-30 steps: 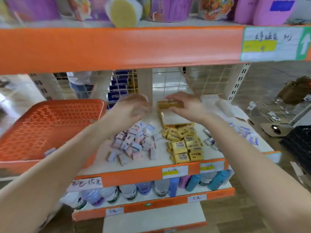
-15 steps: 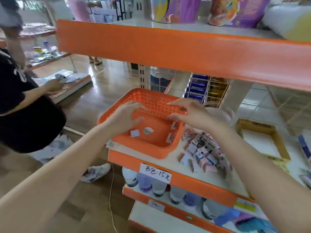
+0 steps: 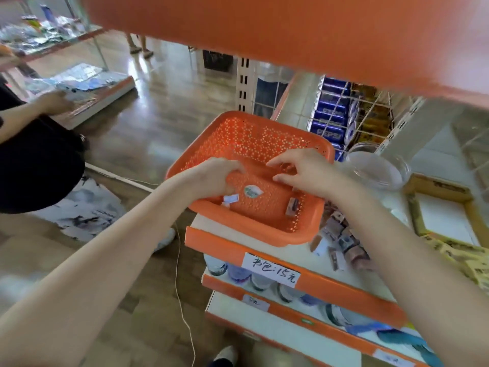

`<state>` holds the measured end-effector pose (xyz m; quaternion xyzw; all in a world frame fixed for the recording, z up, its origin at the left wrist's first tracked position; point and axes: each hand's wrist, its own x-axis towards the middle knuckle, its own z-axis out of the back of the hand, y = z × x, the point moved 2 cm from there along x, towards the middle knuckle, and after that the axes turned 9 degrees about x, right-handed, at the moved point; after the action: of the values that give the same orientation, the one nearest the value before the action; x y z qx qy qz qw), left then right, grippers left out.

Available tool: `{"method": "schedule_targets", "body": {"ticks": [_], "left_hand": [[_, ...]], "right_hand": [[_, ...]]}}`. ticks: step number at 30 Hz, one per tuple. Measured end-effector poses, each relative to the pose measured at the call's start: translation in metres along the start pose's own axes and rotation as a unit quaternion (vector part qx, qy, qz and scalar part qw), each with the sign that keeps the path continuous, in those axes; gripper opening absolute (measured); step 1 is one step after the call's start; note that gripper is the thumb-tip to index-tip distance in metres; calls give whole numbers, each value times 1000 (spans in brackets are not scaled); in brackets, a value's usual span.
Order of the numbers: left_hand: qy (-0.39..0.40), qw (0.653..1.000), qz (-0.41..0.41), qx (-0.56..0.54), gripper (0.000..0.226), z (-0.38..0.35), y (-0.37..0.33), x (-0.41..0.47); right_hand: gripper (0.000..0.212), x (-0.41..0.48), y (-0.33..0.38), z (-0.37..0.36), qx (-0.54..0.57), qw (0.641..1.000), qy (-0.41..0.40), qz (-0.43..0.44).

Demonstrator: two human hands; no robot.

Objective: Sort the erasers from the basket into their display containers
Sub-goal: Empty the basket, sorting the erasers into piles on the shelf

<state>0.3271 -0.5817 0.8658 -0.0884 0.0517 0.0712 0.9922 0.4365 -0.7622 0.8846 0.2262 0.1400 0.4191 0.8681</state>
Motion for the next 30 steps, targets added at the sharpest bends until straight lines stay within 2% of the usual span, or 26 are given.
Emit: {"method": "schedule_targets", "body": {"ticks": [3,6,11,15,19,24,27,30], "left_hand": [[56,998,-25,-15,45,2,-6,6],[54,998,-40,-3,48,1,-7,7],[103,993,-52,-6,46,-16,-1,1],[117,990,-77,-9,44,-20,-1,-2],[148,984,-97,19,47,-19,-4,1],[158,982,-95,27,43,-22,-4,2],[166,981,-96,28,49,-23,-4,1],[165,980,-93,55,55,-20,-5,-1]], "right_hand": [[36,2,0,-6,-60,998,31,-3],[39,0,2,-5,-69,996,44,-23],[43,-12,16,-7,-162,985,55,-26],[45,-21,18,-14,-190,978,76,-47],[45,-19,19,-13,-155,979,112,-77],[49,-18,35,-36,-53,966,242,-68],[41,-20,38,-50,-60,952,296,-47],[34,-19,32,-57,-81,948,307,-40]]}}
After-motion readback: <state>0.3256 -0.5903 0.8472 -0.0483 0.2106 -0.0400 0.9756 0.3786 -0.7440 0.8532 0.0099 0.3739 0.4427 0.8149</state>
